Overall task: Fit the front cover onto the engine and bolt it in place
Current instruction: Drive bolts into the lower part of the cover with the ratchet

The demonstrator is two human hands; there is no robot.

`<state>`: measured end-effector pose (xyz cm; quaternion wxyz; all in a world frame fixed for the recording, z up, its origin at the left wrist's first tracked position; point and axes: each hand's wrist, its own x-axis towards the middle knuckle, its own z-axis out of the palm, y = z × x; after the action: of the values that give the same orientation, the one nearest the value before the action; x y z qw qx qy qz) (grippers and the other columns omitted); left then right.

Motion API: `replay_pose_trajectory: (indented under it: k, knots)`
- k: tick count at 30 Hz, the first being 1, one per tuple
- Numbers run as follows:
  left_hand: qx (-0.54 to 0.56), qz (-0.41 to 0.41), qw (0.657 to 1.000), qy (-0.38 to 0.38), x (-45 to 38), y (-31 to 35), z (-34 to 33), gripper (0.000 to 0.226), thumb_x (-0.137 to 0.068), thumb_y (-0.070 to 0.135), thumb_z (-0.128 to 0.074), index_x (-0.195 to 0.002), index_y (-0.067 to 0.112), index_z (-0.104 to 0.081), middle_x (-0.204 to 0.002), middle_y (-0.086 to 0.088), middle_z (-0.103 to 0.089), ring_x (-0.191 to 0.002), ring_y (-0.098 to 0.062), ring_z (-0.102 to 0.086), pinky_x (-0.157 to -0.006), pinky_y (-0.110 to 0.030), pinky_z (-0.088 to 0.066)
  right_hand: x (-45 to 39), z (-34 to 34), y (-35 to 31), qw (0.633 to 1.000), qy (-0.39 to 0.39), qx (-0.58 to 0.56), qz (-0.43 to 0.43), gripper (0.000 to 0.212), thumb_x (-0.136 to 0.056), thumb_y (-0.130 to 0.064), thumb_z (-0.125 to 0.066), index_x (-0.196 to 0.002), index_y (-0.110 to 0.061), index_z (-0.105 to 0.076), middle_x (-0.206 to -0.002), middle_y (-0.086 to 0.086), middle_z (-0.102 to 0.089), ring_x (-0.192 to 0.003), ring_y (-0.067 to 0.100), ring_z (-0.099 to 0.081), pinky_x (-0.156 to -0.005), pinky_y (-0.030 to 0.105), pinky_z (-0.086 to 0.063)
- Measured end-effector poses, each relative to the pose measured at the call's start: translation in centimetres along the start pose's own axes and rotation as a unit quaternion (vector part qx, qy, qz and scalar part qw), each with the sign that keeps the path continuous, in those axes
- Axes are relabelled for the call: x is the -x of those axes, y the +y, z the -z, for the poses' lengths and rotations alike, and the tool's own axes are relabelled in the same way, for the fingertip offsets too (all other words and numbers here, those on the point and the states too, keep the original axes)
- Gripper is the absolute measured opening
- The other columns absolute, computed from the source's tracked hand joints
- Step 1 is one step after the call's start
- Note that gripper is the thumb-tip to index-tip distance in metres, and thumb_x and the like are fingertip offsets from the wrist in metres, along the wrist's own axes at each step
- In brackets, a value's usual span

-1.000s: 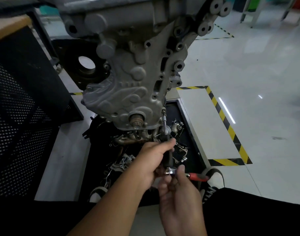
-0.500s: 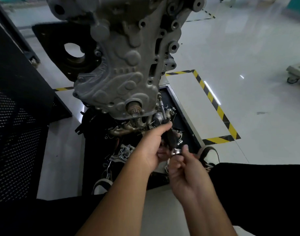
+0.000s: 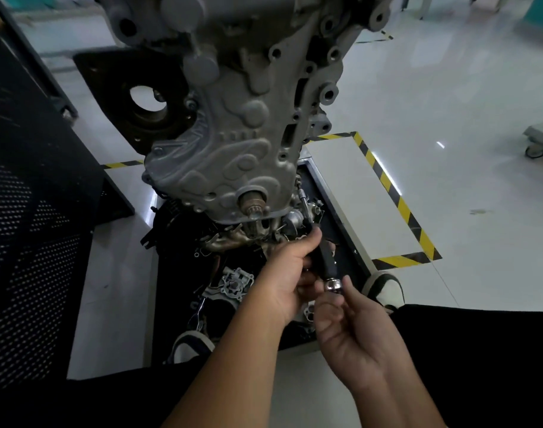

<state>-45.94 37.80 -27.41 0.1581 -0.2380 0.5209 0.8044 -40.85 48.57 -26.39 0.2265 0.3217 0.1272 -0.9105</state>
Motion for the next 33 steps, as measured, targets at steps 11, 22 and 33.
replay_pose_trajectory:
  k: [11, 22, 33]
  knots:
    - [-0.005, -0.006, 1.0, 0.029, -0.8, 0.2, -0.8, 0.031, -0.07, 0.049, -0.082, -0.069, 0.019, -0.075, -0.074, -0.009, -0.058, -0.054, -0.017, -0.043, -0.044, -0.022, -0.031, 0.2, -0.1, -0.2, 0.955, 0.044, 0.196, 0.22, 0.012, -0.097, -0.011, -0.065, -0.089, -0.002, -0.063, -0.063, 0.008, -0.067, -0.048, 0.013, -0.063, -0.046, 0.025, -0.055]
    - [0.016, -0.024, 0.998, 0.051, -1.0, 0.1, -1.4, 0.036, -0.066, 0.054, -0.084, -0.063, 0.02, -0.072, -0.061, -0.004, -0.061, -0.056, -0.021, -0.051, -0.051, -0.027, -0.032, -0.6, 0.5, -0.1, 0.86, 0.104, 0.375, 0.33, 0.009, -0.095, -0.015, -0.07, -0.087, -0.012, -0.066, -0.07, 0.003, -0.073, -0.059, 0.018, -0.069, -0.059, 0.042, -0.062]
    - [0.005, -0.077, 0.993, 0.088, -1.1, 0.0, -1.1, 0.034, -0.084, 0.038, -0.08, -0.06, 0.016, -0.068, -0.063, -0.007, -0.062, -0.054, -0.018, -0.058, -0.055, -0.024, -0.044, -1.1, 1.2, 1.4, 0.761, 0.12, 0.507, 0.388, 0.006, -0.096, -0.014, -0.069, -0.091, -0.016, -0.068, -0.067, 0.002, -0.072, -0.056, 0.015, -0.069, -0.055, 0.038, -0.059]
